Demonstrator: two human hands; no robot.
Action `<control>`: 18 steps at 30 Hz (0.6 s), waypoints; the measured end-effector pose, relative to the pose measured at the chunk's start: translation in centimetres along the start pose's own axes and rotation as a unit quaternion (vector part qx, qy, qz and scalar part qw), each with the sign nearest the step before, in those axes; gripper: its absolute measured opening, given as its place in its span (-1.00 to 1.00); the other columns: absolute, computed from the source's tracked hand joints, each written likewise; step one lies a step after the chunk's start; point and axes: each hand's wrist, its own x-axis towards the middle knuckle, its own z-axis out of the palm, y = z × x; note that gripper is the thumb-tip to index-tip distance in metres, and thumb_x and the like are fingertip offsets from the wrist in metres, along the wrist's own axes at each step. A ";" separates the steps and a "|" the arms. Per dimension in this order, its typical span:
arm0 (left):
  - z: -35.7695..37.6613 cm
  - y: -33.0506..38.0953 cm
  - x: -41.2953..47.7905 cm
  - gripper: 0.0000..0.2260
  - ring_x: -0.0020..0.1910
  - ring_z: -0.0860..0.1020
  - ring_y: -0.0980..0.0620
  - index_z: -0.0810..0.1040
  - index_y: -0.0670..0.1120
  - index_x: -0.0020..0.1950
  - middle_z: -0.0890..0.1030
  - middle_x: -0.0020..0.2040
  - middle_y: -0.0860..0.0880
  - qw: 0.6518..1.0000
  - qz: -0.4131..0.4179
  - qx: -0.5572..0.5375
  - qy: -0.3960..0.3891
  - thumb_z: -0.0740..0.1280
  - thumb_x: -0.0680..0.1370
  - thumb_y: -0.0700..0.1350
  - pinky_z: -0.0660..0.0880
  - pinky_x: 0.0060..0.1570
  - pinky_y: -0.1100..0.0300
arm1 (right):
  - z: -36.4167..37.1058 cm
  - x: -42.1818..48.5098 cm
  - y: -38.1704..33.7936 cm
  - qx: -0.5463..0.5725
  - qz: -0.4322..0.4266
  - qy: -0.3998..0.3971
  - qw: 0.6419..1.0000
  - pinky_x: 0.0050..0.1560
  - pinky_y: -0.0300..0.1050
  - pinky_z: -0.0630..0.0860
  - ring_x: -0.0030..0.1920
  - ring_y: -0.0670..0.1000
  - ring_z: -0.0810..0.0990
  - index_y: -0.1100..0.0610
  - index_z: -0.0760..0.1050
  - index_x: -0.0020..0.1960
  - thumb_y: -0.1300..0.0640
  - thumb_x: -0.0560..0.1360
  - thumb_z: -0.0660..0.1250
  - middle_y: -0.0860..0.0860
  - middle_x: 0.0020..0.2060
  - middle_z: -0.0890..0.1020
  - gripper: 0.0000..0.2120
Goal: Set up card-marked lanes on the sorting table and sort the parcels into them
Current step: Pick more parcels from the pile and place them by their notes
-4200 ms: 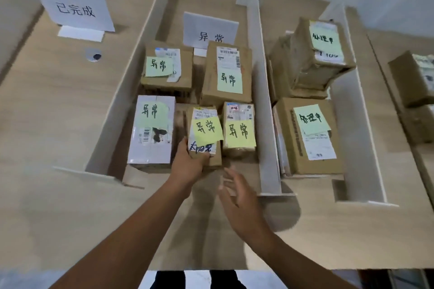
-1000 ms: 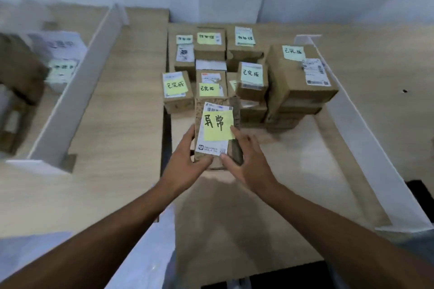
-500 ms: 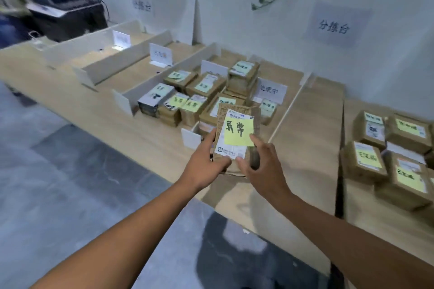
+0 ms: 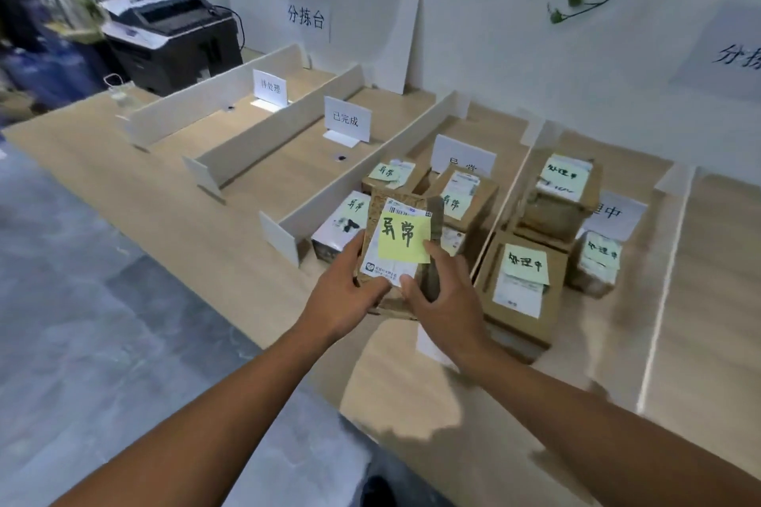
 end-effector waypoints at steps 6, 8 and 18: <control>-4.0 -1.6 12.4 -0.43 0.00 0.59 0.39 0.25 0.63 0.28 0.53 0.12 0.52 1.000 -0.016 0.005 -0.025 0.35 0.44 0.09 0.55 -0.07 0.25 | 4.3 10.9 -0.7 -0.002 0.040 -0.001 0.999 0.16 -0.20 0.35 0.22 -0.20 0.38 -0.24 0.21 0.52 -0.26 0.54 0.32 -0.09 0.33 0.36 -0.40; -5.0 -2.5 16.8 -0.47 -0.01 0.60 0.38 0.22 0.69 0.17 0.50 0.09 0.58 0.999 -0.006 0.006 -0.049 0.33 0.41 0.13 0.53 -0.09 0.24 | 5.8 14.6 -0.3 -0.003 0.063 -0.003 0.998 0.15 -0.20 0.36 0.23 -0.18 0.41 -0.28 0.19 0.51 -0.30 0.52 0.31 -0.12 0.30 0.35 -0.39; -7.2 -7.7 40.0 -0.41 -0.05 0.57 0.47 0.17 0.72 0.17 0.52 0.01 0.61 0.988 0.015 -0.011 -0.156 0.33 0.38 0.12 0.43 -0.18 0.41 | 13.5 32.2 3.1 -0.067 0.169 0.054 0.982 0.33 -0.15 0.35 0.37 -0.08 0.40 -0.20 0.22 0.55 -0.28 0.55 0.33 -0.05 0.45 0.33 -0.36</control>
